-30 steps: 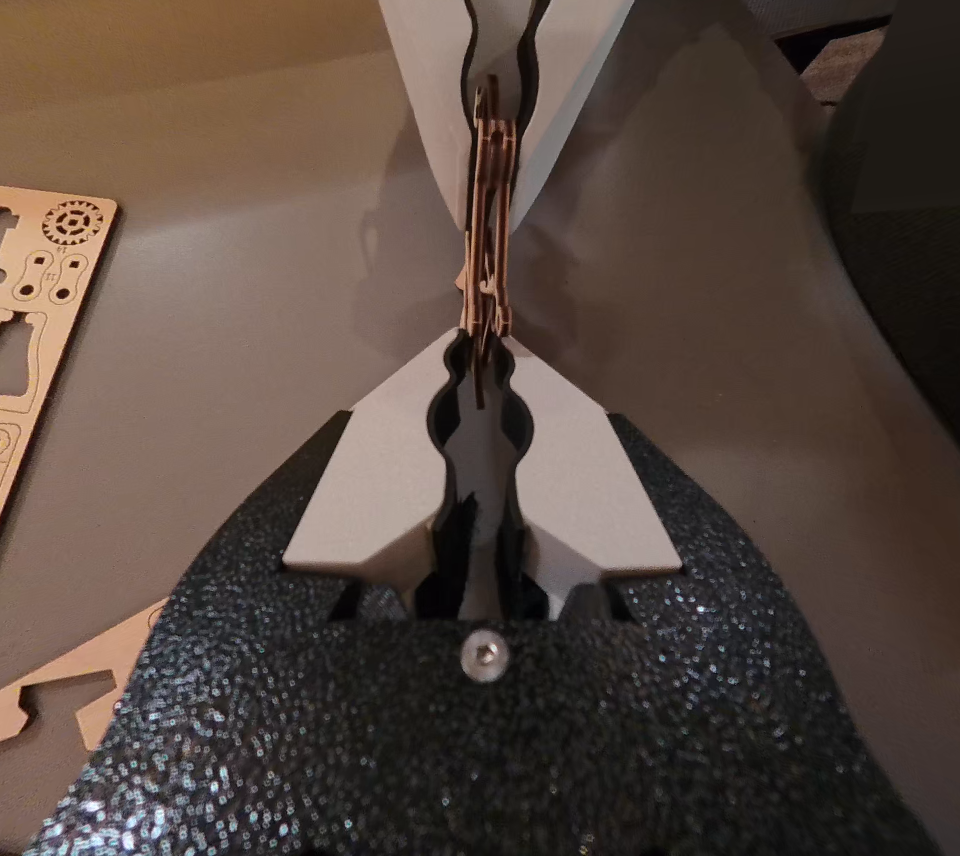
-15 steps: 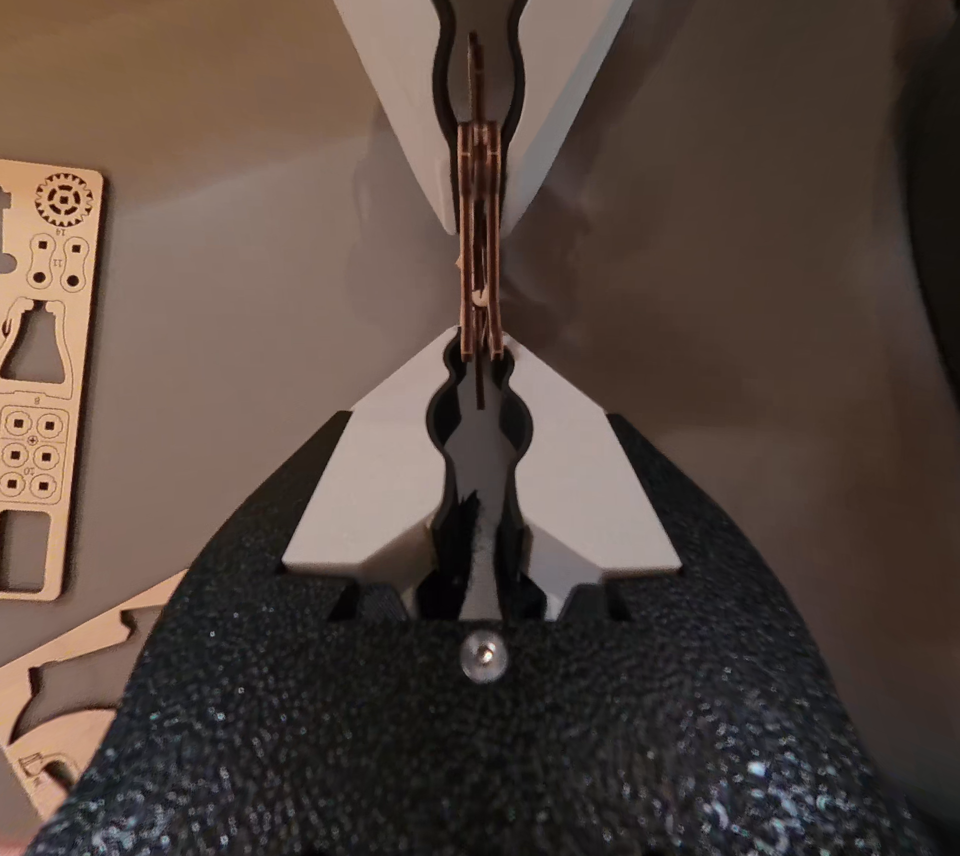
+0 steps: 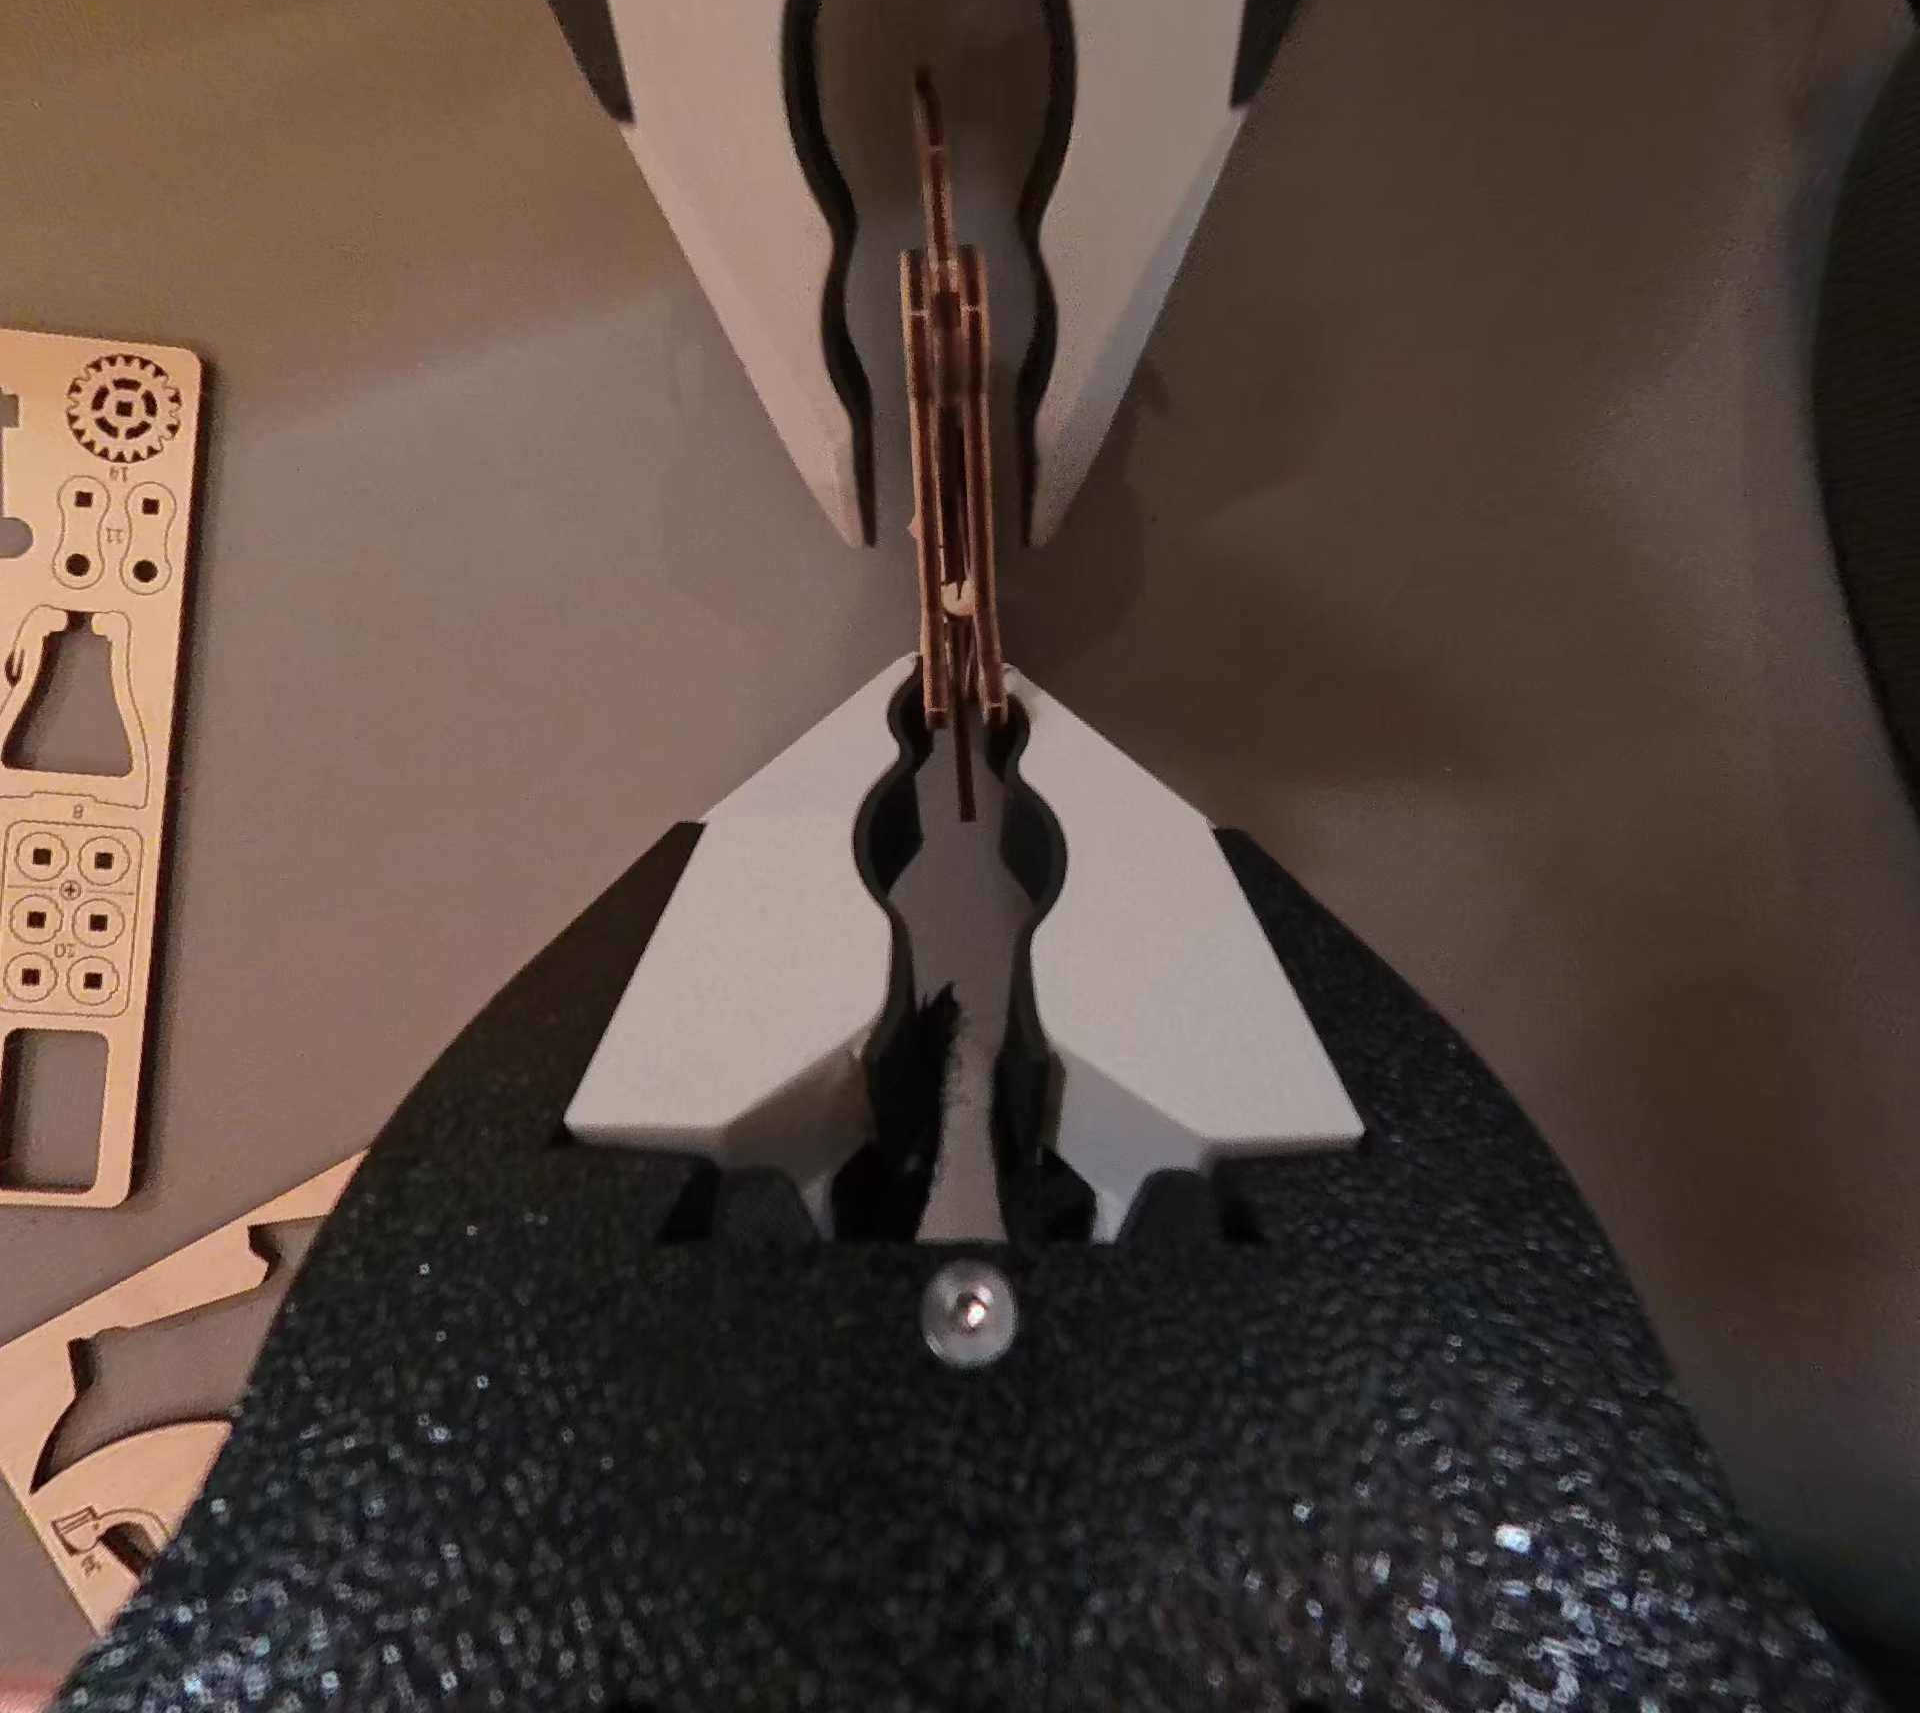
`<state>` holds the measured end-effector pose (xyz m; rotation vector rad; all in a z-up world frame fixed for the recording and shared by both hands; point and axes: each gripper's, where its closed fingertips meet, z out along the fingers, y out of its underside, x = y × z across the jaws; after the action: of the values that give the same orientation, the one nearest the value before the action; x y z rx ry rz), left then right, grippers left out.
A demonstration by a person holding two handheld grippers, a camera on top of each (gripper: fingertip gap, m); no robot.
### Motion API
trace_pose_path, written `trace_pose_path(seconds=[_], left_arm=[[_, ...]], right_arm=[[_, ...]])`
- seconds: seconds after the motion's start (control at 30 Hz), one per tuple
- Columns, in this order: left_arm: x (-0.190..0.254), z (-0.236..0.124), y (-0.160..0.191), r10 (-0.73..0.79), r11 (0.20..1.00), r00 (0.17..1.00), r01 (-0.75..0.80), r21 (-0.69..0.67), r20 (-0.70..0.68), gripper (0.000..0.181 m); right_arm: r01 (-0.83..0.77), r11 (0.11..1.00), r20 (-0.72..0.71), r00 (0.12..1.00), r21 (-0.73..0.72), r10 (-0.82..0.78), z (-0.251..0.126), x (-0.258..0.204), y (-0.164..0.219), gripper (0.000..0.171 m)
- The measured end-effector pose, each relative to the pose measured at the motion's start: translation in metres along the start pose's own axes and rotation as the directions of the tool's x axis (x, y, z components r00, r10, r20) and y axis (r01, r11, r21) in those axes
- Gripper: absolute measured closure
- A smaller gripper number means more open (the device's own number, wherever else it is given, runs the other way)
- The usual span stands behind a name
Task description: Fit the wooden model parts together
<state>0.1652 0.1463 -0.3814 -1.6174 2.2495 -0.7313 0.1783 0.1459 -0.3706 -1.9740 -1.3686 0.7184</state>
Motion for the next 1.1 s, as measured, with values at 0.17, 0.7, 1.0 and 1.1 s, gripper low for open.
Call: trace_pose_path(seconds=[0.17,0.7,1.0,1.1], left_arm=[[0.0,0.0,0.0,0.0,1.0,1.0,-0.001,0.009,0.005,0.175],[0.0,0.0,0.0,-0.016,0.999,1.0,0.016,0.028,0.007,0.175],[0.005,-0.001,-0.001,-0.091,0.992,0.996,0.091,0.084,-0.003,0.164],[0.01,-0.005,0.0,-0.097,0.988,0.994,0.103,0.113,-0.056,0.149]], right_arm=[[0.022,0.999,0.01,1.0,-0.034,-0.022,0.013,-0.001,0.009,0.162],[0.024,0.999,0.006,1.0,-0.024,-0.024,0.013,0.0,0.009,0.163],[0.043,0.999,0.009,0.999,-0.023,-0.043,0.015,-0.003,0.008,0.163],[0.037,0.999,0.015,0.999,-0.02,-0.037,0.015,-0.003,0.008,0.164]])
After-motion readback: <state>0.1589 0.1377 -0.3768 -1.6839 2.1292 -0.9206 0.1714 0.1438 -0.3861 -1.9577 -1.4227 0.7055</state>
